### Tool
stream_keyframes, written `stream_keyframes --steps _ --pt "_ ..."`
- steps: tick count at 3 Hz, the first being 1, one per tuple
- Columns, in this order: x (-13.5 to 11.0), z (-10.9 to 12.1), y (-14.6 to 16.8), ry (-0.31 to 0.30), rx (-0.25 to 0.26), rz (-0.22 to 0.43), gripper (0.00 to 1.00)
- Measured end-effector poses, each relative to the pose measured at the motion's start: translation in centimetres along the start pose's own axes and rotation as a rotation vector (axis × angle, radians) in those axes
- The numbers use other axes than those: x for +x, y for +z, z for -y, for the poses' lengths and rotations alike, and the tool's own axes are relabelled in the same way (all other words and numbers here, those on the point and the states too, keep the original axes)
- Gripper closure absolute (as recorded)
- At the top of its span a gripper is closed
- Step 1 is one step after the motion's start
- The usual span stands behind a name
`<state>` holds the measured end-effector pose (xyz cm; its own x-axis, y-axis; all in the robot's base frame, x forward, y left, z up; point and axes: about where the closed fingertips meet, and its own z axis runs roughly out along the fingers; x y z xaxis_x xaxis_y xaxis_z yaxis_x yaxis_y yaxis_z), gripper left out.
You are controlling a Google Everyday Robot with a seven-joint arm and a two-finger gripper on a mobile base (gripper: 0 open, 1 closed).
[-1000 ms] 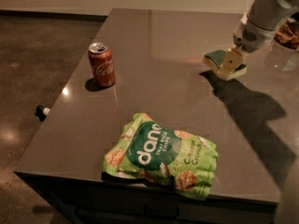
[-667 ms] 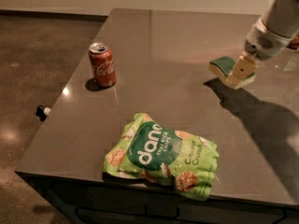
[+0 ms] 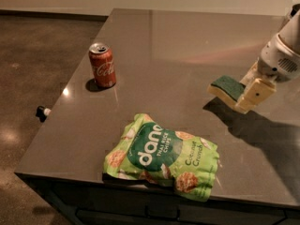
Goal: Move sponge near green rice chip bag
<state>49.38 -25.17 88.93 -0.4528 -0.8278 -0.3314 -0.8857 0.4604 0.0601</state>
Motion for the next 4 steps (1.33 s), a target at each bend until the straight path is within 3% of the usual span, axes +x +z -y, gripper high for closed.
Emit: stream_keyframes --steps 2,3,4 --pt "0.0 -5.4 0.7 -0.273 -0.067 -0.011 1.00" --pt "0.1 -7.2 1.0 -0.406 -0.087 -0.035 0.87" --pt "0.6 -7.9 1.0 -0.510 -0.104 -0.058 0.64"
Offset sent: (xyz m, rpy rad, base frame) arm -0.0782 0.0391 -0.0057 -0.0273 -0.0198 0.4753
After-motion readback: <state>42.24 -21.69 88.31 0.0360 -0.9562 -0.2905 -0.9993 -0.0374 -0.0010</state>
